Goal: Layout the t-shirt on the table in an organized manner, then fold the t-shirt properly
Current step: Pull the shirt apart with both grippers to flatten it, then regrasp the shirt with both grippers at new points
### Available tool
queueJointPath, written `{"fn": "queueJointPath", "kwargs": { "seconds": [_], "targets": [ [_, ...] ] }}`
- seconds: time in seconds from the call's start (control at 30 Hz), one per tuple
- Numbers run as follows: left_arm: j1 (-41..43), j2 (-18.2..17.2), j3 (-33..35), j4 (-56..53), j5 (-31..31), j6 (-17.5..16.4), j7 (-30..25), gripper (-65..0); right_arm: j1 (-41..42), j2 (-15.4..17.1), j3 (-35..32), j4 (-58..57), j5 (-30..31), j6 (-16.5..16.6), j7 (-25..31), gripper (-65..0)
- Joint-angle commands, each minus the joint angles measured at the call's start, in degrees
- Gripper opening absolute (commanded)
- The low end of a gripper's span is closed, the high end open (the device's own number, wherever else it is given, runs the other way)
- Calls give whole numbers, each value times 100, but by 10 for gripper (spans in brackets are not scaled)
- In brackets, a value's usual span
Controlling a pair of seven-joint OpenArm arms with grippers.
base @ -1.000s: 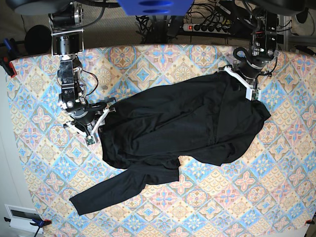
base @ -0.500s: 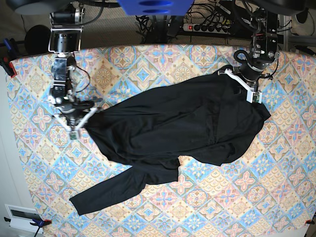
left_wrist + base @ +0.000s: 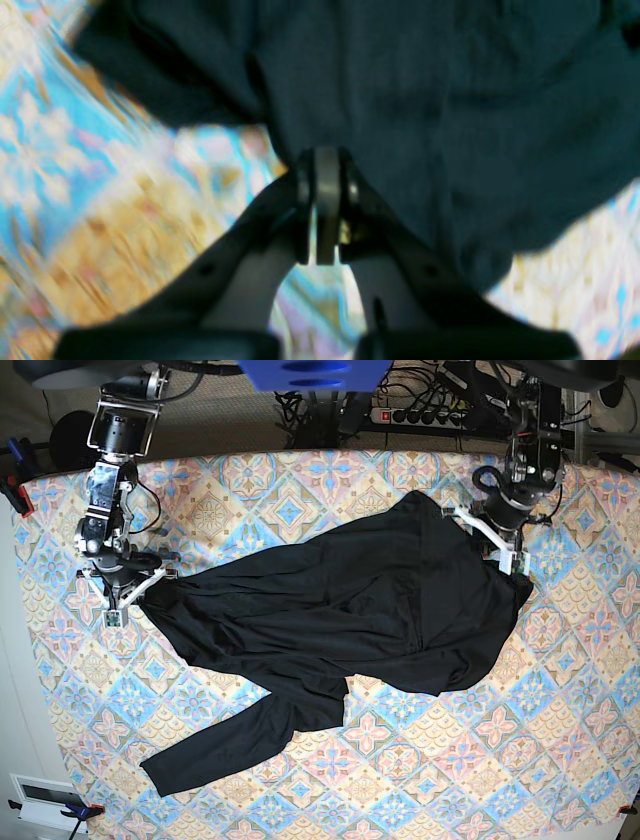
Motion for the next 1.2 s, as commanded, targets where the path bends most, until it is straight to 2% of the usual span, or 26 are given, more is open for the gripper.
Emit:
{"fn": "queueJointPath", "kwargs": {
  "seconds": [0.0, 0.13, 0.23, 0.37, 0.53, 0.67, 0.8, 0.87, 0.93, 0.97, 1.07, 1.17],
  "targets": [
    [-62, -59, -43, 116, -47, -9, -115, -640, 73, 77, 30, 255, -37, -9, 37, -628],
    [-317, -86, -43, 89, -30, -9, -97, -635, 73, 77, 30, 871, -28, -9, -15, -543],
    [-519, -86, -43, 81, -21, -9, -71, -597, 55, 77, 30, 1214, -28, -9, -15, -502],
    [-1205, -42, -16, 37, -39, -9, 483, -495, -121, 77, -14, 1583, -28, -9, -15, -498],
    [-2005, 301, 28, -456, -12, -18, 975, -403, -103, 77, -14, 1741, -28, -9, -15, -498],
    [-2321, 319, 564, -1185, 14, -18, 1046, -390, -86, 77, -14, 1715, -28, -9, -24, -497],
    [-2427, 310, 968, -1889, 480, -18, 1037, -390, -86, 77, 30, 1565, -28, -9, -24, -496],
    [-2453, 310, 1109, -2188, 656, -18, 1028, -394, -86, 77, 30, 1495, -28, -9, -24, -496],
    [-2471, 310, 1100, -2355, 744, -18, 984, -425, -103, 77, 30, 1495, -28, -9, -24, -496],
    [-2471, 310, 1091, -2390, 770, -18, 852, -465, -112, 77, 3, 1512, -28, -9, -24, -496],
    [-2445, 284, 837, -2407, 788, 0, 404, -645, -121, 77, -23, 1539, -28, -9, -24, -495],
    [-2445, 319, -60, -2390, 744, 0, 369, -642, -130, 77, -304, 1548, -28, -9, -24, -495]
  ]
}}
